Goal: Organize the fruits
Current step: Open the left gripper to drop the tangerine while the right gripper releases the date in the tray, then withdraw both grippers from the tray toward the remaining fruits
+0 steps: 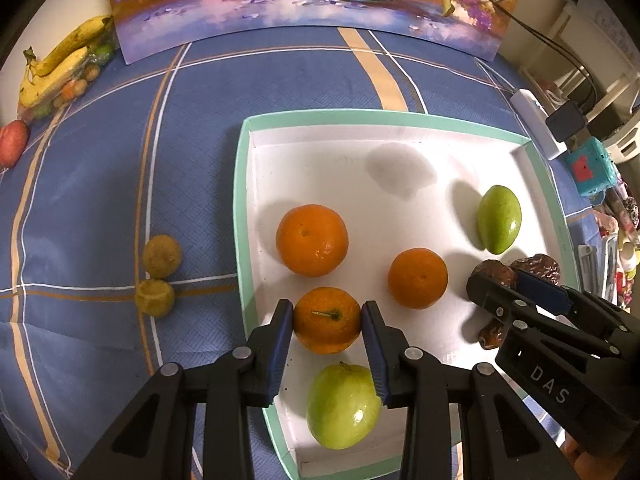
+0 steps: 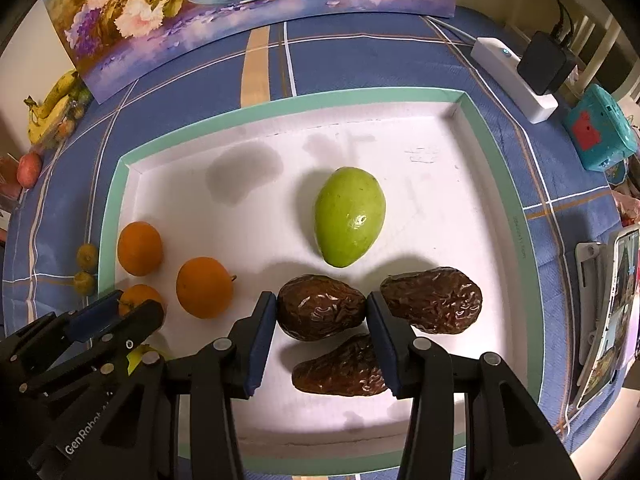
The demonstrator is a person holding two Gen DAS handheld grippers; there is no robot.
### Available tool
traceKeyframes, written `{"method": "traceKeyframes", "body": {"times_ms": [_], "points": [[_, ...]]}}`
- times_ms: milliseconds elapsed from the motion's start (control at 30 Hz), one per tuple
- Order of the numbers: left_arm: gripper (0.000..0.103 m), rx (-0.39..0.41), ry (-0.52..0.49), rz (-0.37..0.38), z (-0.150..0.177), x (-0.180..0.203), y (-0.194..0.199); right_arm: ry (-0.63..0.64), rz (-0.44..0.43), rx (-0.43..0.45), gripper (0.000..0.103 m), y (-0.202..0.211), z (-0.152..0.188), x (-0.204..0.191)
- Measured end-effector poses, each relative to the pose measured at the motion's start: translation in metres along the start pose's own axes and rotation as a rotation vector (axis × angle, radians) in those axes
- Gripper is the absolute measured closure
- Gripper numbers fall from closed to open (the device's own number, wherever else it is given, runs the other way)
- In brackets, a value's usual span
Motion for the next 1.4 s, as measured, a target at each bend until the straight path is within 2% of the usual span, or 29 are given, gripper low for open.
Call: {"method": "traceKeyframes", "body": {"times_ms": [333,567,800,1167,1233,1300,1333,1400], "points": [[0.063,0.006,-0.004,0.001,-0.008,0.005,0.004,0.011,-0.001,0.020,0.055,0.011,-0.003,-0.003],[0.063,0.095,-0.001,0.016,-0.020,-0.002,0.040,0.013,-0.013,0.091,0.055,0.037,-0.012,-0.005],[0.063,0.143,0.039,0.006,-0.026,-0.020,0.059,0.019,-0.019,0.132,0.055,0.053,-0.017,-0.008],[0.063,0.147,0.128,-0.040,-0.020,-0.060,0.059,0.036,-0.016,0.130,0.055,0.052,-0.015,-0.015],[0.059,0.144,0.148,-0.052,-0.017,-0.068,0.059,0.039,-0.017,0.133,0.055,0.052,-0.015,-0.017],[0.036,0.145,0.168,-0.070,-0.015,-0.076,0.059,0.046,-0.020,0.139,0.049,0.052,-0.015,-0.020],[0.034,0.148,0.174,-0.079,-0.015,-0.079,0.059,0.050,-0.017,0.142,0.040,0.052,-0.015,-0.021],[0.029,0.149,0.180,-0.104,-0.013,-0.086,0.060,0.054,-0.011,0.147,0.036,0.052,-0.015,-0.022]]}}
Point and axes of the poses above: each gripper's, at about its wrist camera, not at the fingertips, and y roughly against the way its jaws point, x to its right, z to its underside, the point moved 8 cm from there along -y, roughly the way its jaws point, and after that the axes turned 6 degrees about -y, right-handed, at the moved point
